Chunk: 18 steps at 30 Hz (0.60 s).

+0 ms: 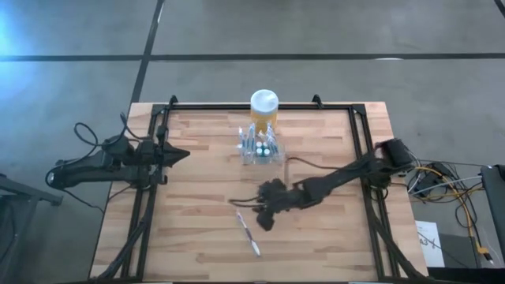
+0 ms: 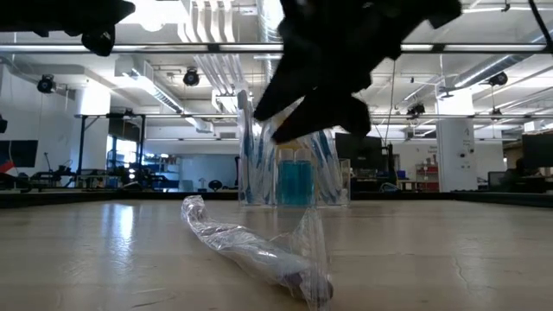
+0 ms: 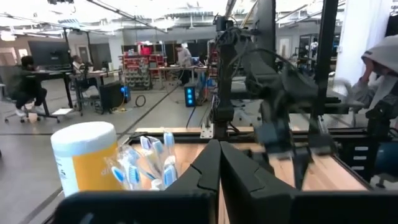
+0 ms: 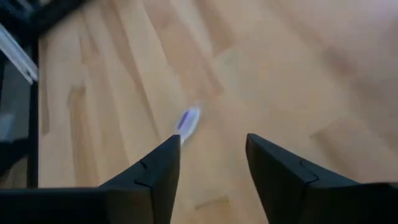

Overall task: Pick & Place toothbrushing station
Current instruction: Put the violet toothbrush into the transparent organizer

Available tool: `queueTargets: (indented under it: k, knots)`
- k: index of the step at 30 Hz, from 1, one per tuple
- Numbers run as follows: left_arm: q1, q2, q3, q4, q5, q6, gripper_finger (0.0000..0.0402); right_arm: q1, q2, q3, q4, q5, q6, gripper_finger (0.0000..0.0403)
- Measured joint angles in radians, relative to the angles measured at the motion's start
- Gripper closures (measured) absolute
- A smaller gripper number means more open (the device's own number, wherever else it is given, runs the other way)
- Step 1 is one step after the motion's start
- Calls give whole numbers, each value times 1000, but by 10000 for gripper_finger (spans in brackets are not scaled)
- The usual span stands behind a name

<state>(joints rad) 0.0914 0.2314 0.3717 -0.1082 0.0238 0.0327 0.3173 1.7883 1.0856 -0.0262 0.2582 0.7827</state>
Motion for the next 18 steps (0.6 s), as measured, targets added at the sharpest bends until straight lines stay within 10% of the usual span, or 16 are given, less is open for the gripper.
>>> queueTargets:
  k: [18]
  knots:
    - [0, 0, 0, -8, 4, -31, 392, 54, 501, 701, -612, -194, 181, 143]
